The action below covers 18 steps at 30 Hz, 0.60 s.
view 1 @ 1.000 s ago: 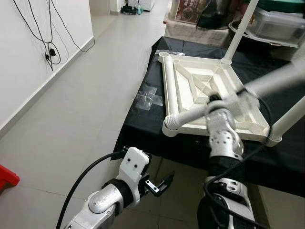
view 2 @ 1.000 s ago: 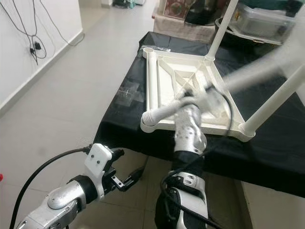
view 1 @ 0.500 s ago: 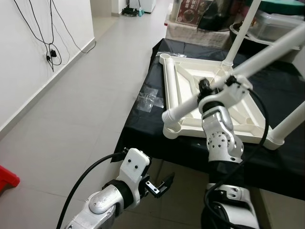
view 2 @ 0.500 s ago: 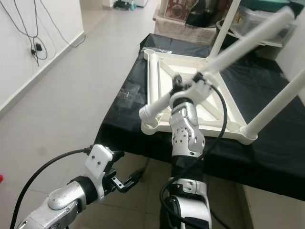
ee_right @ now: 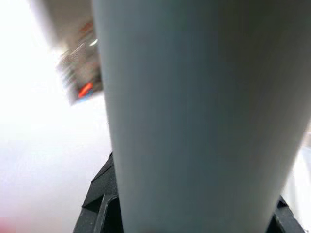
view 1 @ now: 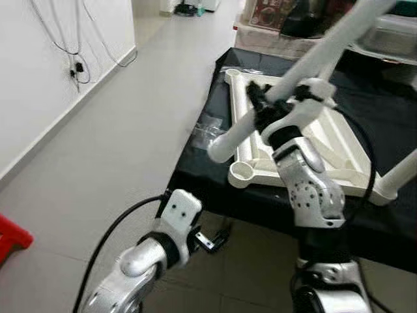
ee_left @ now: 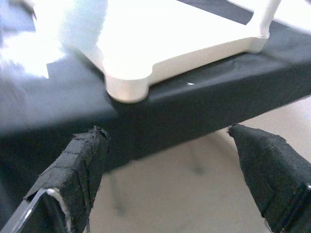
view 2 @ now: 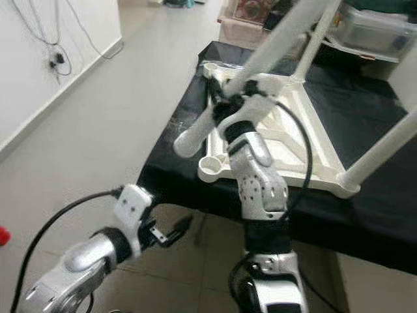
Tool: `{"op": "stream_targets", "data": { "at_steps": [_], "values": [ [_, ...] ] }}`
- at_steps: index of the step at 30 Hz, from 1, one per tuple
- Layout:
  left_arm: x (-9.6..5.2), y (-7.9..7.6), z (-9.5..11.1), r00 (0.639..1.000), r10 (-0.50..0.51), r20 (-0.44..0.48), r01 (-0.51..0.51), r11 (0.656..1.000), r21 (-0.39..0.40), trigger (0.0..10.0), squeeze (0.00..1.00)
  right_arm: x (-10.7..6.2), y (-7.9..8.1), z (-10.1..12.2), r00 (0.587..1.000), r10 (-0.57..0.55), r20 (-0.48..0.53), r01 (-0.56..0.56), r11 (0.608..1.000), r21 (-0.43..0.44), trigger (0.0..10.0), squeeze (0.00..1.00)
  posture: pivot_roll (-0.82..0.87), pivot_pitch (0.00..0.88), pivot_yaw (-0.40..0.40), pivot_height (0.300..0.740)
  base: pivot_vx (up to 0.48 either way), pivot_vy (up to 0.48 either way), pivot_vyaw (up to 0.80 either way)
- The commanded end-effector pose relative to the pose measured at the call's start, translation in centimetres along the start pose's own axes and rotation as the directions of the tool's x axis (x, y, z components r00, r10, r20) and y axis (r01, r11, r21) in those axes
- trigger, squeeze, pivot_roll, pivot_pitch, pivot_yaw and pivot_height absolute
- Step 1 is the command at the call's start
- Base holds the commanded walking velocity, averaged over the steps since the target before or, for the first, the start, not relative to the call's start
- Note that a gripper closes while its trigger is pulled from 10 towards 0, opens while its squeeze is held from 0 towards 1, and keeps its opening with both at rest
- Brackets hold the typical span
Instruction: Building children table
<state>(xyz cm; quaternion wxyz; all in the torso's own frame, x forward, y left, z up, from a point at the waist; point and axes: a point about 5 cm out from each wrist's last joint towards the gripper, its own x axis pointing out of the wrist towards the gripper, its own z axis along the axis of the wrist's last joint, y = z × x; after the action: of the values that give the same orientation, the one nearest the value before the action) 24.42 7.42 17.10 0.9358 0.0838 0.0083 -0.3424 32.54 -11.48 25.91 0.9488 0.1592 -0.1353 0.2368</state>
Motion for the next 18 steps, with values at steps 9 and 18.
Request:
{"op": "stream_targets", "data": {
  "at_steps": [9, 18],
  "values": [
    [1.8, 1.0, 0.5, 1.0, 0.017, 0.004, -0.018, 0.981, 0.195, 10.0, 0.0, -2.4, 2.5, -1.6, 0.965, 0.223, -0.135, -0.227, 0.974, -0.011, 10.0, 0.0, 0.1, 0.034, -0.098, 0.74, 0.0, 0.0, 0.0],
    [2.5, 2.1, -0.8, 0.997, 0.062, -0.046, -0.05, 0.976, 0.211, 10.0, 0.0, -2.9, 3.1, -1.4, 0.954, 0.265, -0.144, -0.263, 0.964, 0.029, 10.0, 0.0, 0.1, 0.032, -0.097, 0.74, 0.0, 0.0, 0.0]
  ]
}}
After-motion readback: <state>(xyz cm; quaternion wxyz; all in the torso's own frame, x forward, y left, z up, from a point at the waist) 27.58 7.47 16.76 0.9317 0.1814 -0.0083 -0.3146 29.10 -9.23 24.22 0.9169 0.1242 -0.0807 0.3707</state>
